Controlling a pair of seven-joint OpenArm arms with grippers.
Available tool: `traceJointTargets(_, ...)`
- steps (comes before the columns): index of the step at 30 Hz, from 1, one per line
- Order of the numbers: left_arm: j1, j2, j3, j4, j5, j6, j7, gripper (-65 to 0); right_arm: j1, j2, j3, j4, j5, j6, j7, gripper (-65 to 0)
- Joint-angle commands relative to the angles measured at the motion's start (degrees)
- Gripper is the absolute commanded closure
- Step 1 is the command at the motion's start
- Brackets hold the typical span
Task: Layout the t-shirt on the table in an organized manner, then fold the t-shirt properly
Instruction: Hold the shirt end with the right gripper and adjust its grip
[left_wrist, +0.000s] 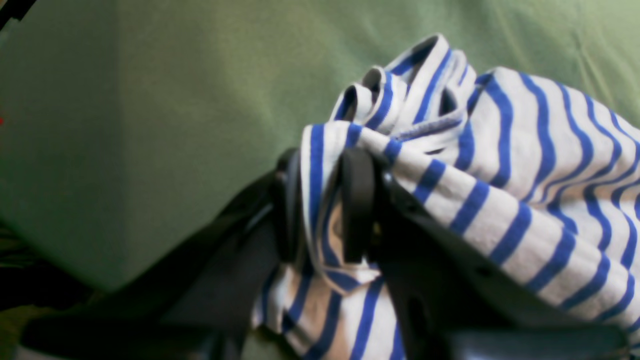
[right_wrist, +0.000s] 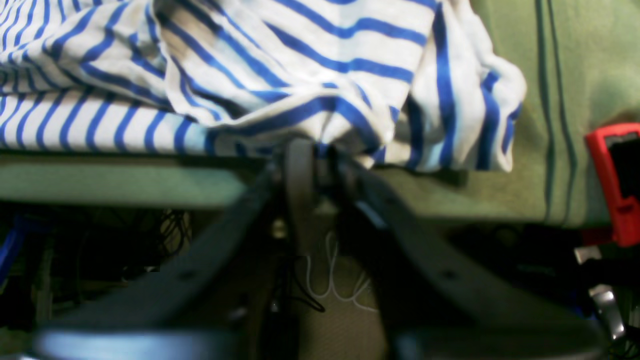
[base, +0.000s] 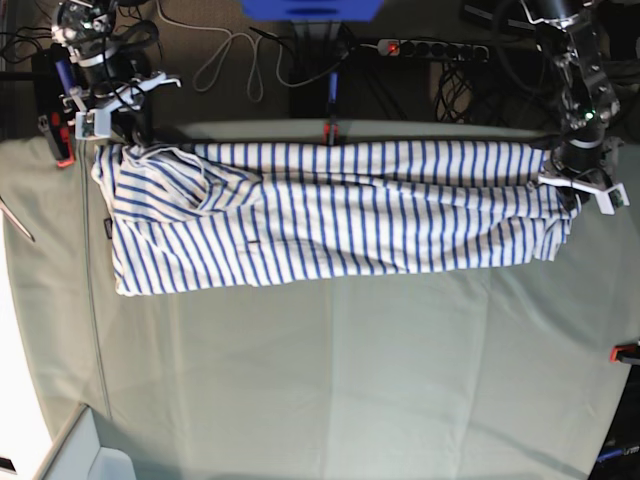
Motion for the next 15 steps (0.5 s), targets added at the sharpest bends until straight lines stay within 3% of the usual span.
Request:
traceJointTargets(1,-0.36,-0.81,-0.26,1.07,-0.19,-0.08,-1.46,-14.3,-0.23,0.43,0.20,0.85,0.62,0.84,1.38,-16.5)
traceJointTargets(5,-0.36,-0.81,-0.26,1.07,-0.19,-0.08,-1.46,-14.3,1.09,0.43,0.29,0.85,0.80,0.84,1.64,-24.8)
traceJointTargets(15,-0.36,-0.81,-0.26,0.63,-0.19,-0.08,-1.46,-14.3,6.89,0.52,3.45,-0.82,0.53,0.84,1.29,-25.4)
